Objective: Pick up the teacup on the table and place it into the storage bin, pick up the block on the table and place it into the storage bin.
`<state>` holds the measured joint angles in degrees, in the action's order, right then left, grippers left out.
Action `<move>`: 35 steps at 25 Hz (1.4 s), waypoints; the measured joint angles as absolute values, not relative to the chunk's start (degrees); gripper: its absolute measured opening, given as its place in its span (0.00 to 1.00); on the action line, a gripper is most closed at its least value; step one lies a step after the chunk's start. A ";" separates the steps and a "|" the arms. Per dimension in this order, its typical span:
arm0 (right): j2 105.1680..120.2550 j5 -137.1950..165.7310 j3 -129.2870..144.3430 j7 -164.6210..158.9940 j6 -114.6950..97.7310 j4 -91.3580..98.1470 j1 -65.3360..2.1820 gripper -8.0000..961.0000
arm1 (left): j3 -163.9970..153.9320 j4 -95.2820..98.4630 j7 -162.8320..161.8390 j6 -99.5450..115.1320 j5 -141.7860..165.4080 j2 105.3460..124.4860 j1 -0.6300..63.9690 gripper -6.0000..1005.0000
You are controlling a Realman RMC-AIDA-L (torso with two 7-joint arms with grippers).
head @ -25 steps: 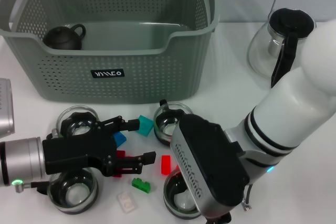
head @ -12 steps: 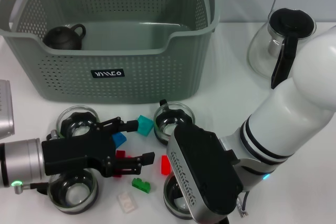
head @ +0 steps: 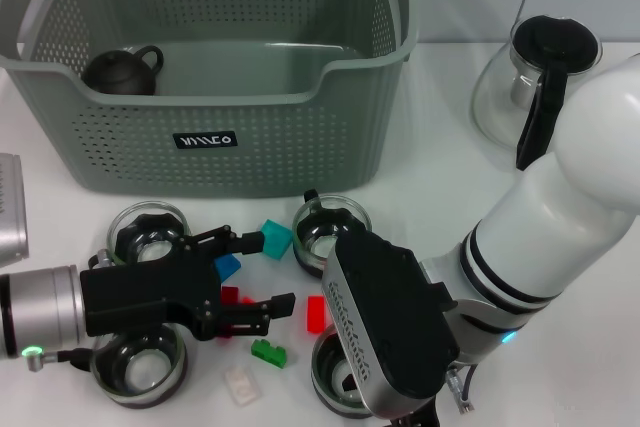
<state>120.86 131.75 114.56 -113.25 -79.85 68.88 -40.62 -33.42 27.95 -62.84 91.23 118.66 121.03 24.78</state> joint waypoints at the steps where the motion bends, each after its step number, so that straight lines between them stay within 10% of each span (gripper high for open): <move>1: 120.85 131.75 114.56 -113.25 -79.83 68.88 -40.62 0.65 | -33.45 27.95 -62.84 91.26 118.67 121.03 24.78 0.91; 12: 120.75 132.33 114.48 -114.16 -79.95 70.04 -40.41 0.59 | -33.30 27.95 -62.84 91.65 118.68 121.03 24.63 0.91; 25: 120.68 133.34 114.23 -114.76 -80.37 69.99 -40.81 0.07 | -33.40 27.95 -62.77 91.67 118.63 120.96 24.43 0.91; 35: 120.41 133.40 108.85 -114.94 -85.74 73.05 -40.13 0.07 | -33.53 27.99 -62.75 91.67 118.67 120.77 24.17 0.91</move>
<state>120.41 133.40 108.85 -114.94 -85.74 73.05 -40.13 -33.53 27.99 -62.75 91.67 118.67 120.77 24.17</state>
